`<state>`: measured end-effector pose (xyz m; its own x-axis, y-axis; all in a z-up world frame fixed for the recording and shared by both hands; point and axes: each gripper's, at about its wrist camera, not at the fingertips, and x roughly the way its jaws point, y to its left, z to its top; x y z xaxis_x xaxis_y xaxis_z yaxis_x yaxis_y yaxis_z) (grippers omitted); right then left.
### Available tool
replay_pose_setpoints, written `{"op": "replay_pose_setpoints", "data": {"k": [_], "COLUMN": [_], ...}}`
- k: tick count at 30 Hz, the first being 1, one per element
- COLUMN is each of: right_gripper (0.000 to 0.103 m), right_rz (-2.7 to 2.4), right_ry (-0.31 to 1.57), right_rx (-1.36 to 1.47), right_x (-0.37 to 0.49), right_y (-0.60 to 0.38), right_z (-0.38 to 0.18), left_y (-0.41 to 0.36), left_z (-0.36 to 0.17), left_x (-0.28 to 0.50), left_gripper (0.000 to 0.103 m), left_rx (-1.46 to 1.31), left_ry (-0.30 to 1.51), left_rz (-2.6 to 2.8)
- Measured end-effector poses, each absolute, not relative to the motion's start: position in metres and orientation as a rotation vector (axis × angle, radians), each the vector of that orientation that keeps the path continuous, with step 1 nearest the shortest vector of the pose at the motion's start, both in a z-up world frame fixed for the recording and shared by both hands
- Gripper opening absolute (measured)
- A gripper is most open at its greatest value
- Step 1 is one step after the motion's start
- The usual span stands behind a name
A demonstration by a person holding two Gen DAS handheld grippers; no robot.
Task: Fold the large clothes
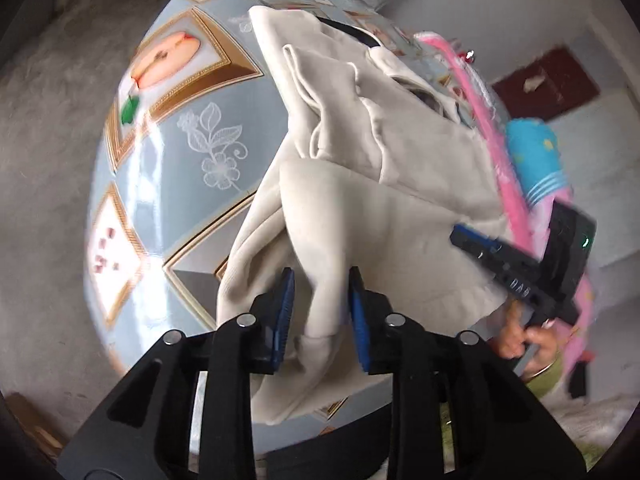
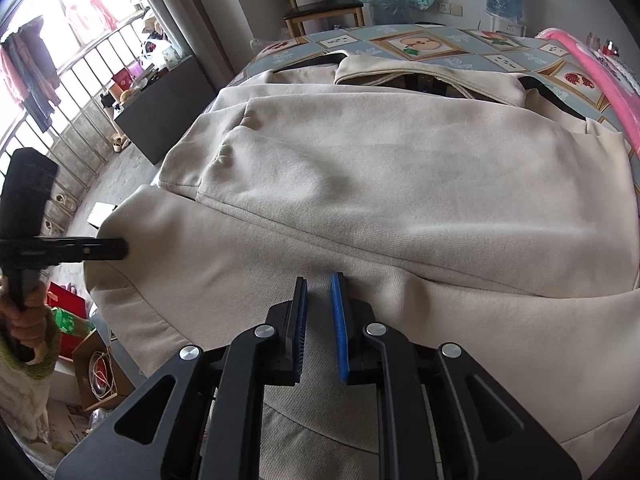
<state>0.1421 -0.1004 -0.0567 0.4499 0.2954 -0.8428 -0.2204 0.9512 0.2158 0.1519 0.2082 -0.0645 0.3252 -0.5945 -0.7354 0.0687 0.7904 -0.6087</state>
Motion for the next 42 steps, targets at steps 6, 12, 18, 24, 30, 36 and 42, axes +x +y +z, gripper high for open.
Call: {"op": "replay_pose_setpoints", "data": {"k": [6,12,18,24,30,36,42], "right_gripper": [0.013,0.013,0.013,0.014,0.037,0.043,0.048], "right_rz": [0.321,0.326,0.337,0.343,0.268,0.033,0.067], "right_ry": [1.055,1.054,1.058,1.077,1.005,0.939,1.052], "right_rx": [0.076,0.095,0.110,0.178,0.269,0.354,0.440], "right_x": [0.142,0.142,0.144,0.139,0.109,0.079,0.101], "right_y": [-0.099,-0.101,-0.103,-0.114,-0.175,-0.284,-0.343], "right_z": [-0.057,-0.059,-0.059,-0.055,-0.029,-0.007,-0.038], "left_y": [0.199,0.184,0.144,0.112,0.112,0.110,0.107], "left_z": [-0.045,-0.058,-0.046,-0.045,-0.044,-0.044,-0.045], "left_x": [0.148,0.155,0.147,0.134,0.134,0.134,0.137], "left_gripper": [0.019,0.026,0.017,0.016,0.017,0.017,0.018], "left_rx": [-0.466,-0.353,-0.031,0.209,0.206,0.200,0.192], "left_ry": [1.108,1.176,1.116,1.053,1.048,1.056,1.061], "left_rz": [-0.536,-0.424,-0.271,-0.129,-0.081,-0.066,-0.047]}}
